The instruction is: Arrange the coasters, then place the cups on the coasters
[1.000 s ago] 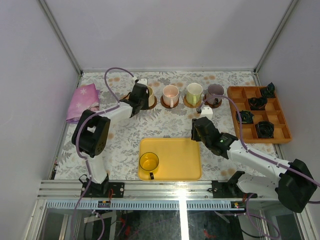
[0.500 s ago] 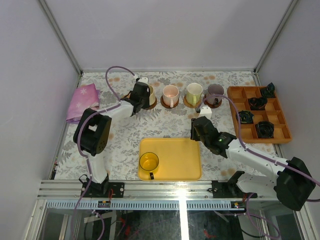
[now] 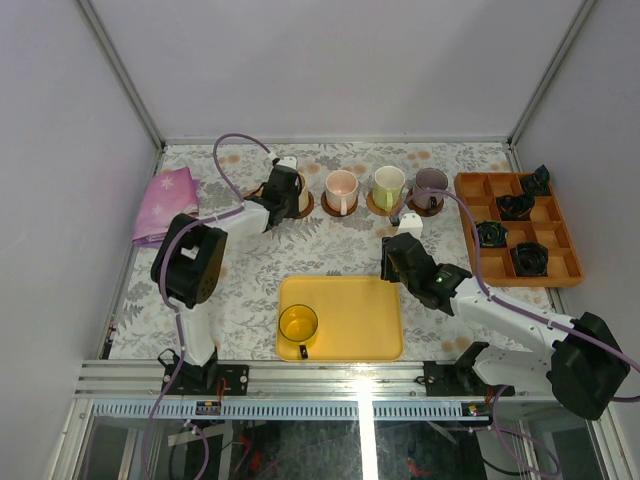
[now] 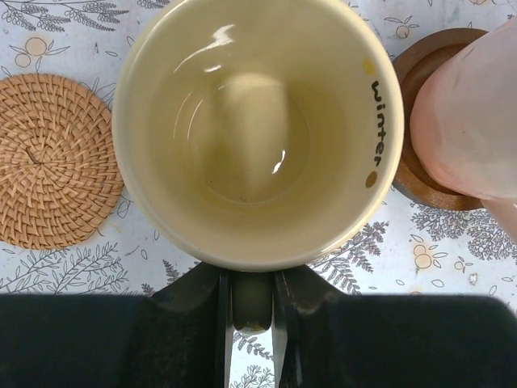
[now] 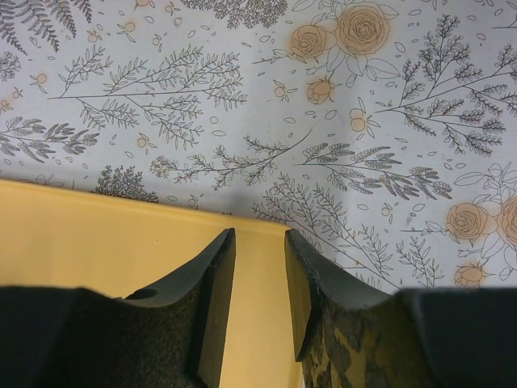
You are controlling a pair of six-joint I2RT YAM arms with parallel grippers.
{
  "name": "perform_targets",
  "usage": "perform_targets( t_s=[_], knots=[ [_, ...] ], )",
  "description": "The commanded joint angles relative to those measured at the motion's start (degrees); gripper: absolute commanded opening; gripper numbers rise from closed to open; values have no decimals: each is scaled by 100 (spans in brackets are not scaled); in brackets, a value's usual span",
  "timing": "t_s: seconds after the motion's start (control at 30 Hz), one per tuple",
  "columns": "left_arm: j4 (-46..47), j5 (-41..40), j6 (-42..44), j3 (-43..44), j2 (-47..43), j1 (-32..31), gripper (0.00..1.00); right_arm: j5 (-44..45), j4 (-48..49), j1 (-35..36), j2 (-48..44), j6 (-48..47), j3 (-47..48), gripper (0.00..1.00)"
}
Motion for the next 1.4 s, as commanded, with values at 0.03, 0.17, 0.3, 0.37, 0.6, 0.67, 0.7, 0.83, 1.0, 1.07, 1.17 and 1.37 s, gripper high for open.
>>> perform_targets(
  t_s=[0.03, 0.17, 0.3, 0.37, 0.6, 0.67, 0.7, 0.83, 1.0, 1.07, 1.17, 1.37],
  knots=[
    [510, -194, 90, 320, 35, 69, 14, -57, 252, 6, 18, 37, 236, 38],
    [508, -216, 60, 305, 59, 70, 19, -85, 261, 1, 36, 43, 234, 38],
    [527, -239, 65, 263, 28, 68, 30, -120, 275, 2, 70, 56, 238, 38],
    [544, -211, 75, 229, -18, 68, 36, -140, 293, 6, 84, 55, 247, 38],
    [567, -123, 103, 86, -215, 67, 51, -216, 320, 4, 140, 65, 270, 38],
    [554, -119, 99, 39, -288, 68, 58, -236, 322, 3, 141, 75, 262, 38],
    [554, -119, 95, 0, -337, 67, 61, -246, 319, 1, 141, 83, 261, 38],
    [562, -115, 56, -221, -625, 75, 71, -258, 326, 0, 116, 87, 244, 38],
    [455, -86, -40, -572, -1278, 61, 78, -266, 330, 1, 115, 56, 251, 38],
    [340, -87, -83, -758, -1582, 59, 82, -272, 330, 4, 106, 44, 265, 38],
    [136, -136, -169, -1140, -2138, 19, 83, -394, 375, 1, 97, -48, 295, 38],
    [-458, -564, -560, -2199, -3380, -236, 85, -1565, 676, 1, 265, -876, 546, 47]
  ],
)
